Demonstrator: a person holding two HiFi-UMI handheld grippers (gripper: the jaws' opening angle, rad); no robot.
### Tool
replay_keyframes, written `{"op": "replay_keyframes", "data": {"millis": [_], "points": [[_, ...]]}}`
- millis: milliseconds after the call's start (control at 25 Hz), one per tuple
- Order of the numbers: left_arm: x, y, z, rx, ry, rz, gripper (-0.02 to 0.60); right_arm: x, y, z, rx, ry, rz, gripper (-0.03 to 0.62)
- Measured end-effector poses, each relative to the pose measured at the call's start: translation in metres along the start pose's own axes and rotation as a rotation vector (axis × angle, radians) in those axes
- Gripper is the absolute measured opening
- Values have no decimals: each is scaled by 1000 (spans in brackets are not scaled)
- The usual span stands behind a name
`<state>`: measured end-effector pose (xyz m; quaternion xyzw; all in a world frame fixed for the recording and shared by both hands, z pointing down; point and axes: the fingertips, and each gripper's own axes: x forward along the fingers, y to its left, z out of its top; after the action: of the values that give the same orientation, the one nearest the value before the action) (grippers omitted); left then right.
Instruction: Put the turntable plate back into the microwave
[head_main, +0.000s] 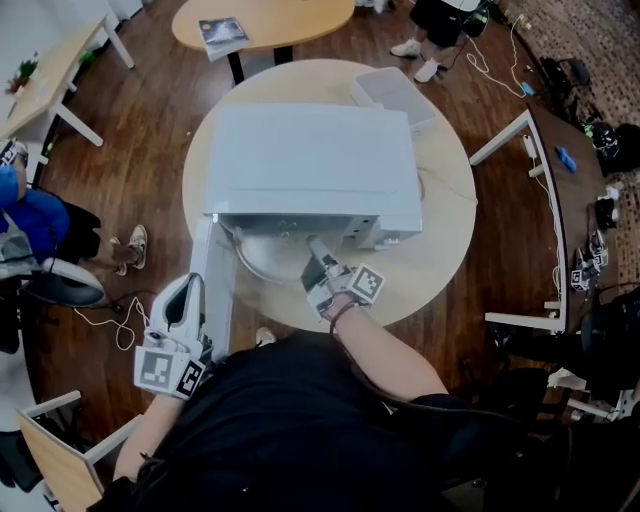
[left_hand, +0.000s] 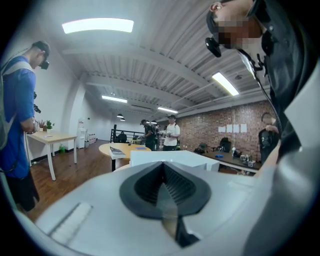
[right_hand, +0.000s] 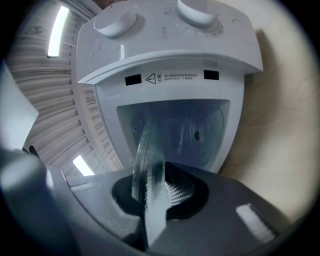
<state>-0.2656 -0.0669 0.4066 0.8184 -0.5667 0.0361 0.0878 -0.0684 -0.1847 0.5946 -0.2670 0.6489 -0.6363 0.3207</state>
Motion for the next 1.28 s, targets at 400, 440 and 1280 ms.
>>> {"op": "replay_keyframes", "data": {"millis": [400,440,1280], "points": [[-1,6,2,14,3,15,6,13,-5,4,-14,13,-6,35],[-1,6,2,14,3,18,6,14,-5,4,-11,12,-8,35],[-6,3,2,37,13,18,6,29,-9,12,-17,10,-14,34]]}}
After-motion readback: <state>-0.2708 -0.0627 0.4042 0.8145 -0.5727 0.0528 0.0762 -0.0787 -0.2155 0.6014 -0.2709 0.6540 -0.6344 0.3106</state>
